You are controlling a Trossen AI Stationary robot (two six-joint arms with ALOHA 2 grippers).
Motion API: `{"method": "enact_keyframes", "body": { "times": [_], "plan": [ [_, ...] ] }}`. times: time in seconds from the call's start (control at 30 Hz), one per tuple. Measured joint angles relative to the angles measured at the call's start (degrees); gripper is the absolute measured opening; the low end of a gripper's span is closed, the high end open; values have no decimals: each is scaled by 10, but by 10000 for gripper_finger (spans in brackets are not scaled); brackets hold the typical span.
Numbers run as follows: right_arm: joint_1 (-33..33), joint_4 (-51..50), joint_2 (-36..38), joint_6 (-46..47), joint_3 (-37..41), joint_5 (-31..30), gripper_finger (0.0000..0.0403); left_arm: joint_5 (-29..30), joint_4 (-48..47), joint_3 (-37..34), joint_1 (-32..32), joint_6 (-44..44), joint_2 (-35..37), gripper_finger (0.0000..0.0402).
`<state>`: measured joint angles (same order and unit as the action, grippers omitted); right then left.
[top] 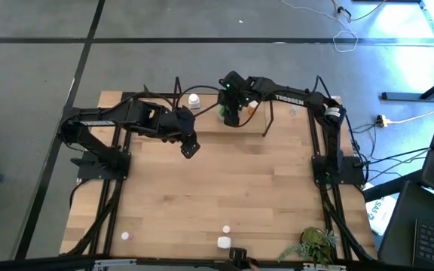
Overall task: Pick and place medicine bottles onto shelf by color
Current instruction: Put the green pill bottle on the shelf
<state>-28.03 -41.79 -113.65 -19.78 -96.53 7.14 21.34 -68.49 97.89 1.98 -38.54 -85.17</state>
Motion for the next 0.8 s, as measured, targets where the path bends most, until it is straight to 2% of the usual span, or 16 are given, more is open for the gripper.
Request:
{"method": "enact_keyframes", "body": {
  "times": [0.17, 0.37, 0.53, 0.8],
  "plan": [
    [0, -61, 2, 1, -13, 0, 211, 0, 0, 0, 0, 0, 0, 276],
    [2, -171, 2, 2, -83, -4, 211, 0, 0, 0, 0, 0, 0, 276],
    [2, -256, 2, 9, -123, -61, 211, 0, 0, 0, 0, 0, 0, 276],
    [2, -297, 2, 12, -83, -60, 211, 1, 0, 0, 0, 0, 0, 276]
  ]
}}
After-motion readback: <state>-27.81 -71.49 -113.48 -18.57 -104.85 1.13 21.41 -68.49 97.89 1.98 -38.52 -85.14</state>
